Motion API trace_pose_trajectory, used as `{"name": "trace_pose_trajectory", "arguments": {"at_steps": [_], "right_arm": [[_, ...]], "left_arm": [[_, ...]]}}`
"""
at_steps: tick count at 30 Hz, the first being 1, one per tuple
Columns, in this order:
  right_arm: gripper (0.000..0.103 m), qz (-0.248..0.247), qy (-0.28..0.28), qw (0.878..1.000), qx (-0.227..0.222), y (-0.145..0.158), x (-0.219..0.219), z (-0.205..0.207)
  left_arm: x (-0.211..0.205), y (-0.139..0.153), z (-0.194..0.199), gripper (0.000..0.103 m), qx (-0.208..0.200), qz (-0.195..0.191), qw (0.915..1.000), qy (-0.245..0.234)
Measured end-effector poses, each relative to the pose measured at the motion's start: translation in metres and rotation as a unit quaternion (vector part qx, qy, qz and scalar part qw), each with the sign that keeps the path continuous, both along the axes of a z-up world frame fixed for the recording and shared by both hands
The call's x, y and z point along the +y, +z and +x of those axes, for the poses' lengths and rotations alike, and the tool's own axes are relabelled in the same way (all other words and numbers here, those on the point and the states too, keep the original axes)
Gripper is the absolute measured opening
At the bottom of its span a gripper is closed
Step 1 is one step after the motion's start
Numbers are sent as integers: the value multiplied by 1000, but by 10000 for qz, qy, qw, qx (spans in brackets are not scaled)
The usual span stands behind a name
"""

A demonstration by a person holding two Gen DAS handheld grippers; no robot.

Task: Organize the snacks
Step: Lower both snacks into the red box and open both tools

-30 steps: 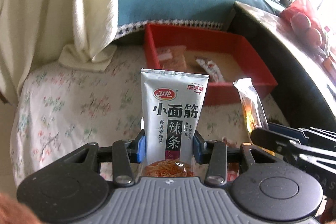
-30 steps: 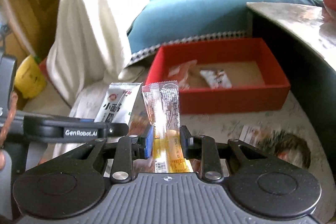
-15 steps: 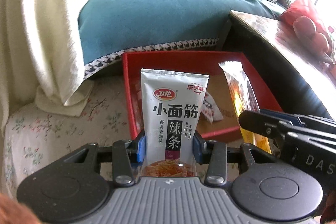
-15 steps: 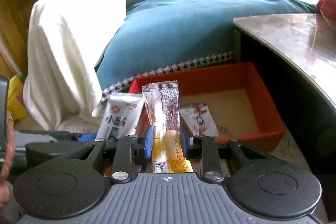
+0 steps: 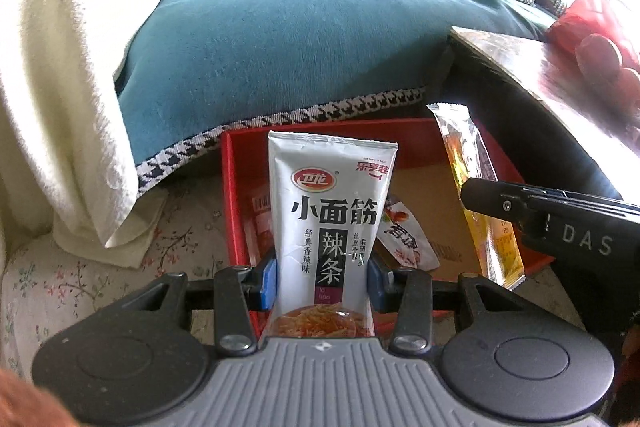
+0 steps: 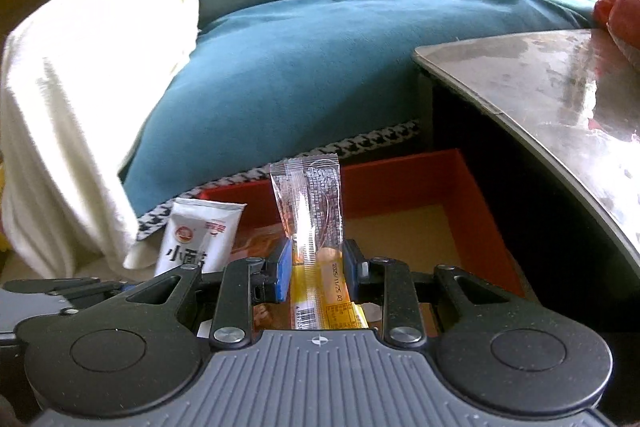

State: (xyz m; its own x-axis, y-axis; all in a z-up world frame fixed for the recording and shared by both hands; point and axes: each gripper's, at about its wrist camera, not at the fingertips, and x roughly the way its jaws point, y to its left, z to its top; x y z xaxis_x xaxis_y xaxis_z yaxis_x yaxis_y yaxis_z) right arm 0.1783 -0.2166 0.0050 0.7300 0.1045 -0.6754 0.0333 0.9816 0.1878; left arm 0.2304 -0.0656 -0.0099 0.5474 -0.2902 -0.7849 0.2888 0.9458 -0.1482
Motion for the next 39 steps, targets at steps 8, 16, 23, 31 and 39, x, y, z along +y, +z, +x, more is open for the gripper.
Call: {"name": "trace_pose_trajectory", "arguments": {"at_steps": [8, 16, 23, 31, 39], "right_arm": [[34, -25, -77, 9999, 134, -13, -8, 22], [34, -27, -92, 9996, 250, -28, -15, 39], [34, -104, -91, 9988, 466, -46, -15, 53], [36, -168, -101, 9979, 617, -56, -15, 57], [34, -172, -59, 9971, 739, -66, -14, 65]], "left_arm": [[-8, -6, 14, 36, 36, 32, 10000, 27], [-12, -10, 26, 36, 16, 58, 10000, 60], [-15, -16, 34, 36, 75, 71, 9999, 104], [-18, -25, 37, 37, 172, 145, 9996, 139], [-23, -39, 41, 37, 284, 269, 9991, 156]]}}
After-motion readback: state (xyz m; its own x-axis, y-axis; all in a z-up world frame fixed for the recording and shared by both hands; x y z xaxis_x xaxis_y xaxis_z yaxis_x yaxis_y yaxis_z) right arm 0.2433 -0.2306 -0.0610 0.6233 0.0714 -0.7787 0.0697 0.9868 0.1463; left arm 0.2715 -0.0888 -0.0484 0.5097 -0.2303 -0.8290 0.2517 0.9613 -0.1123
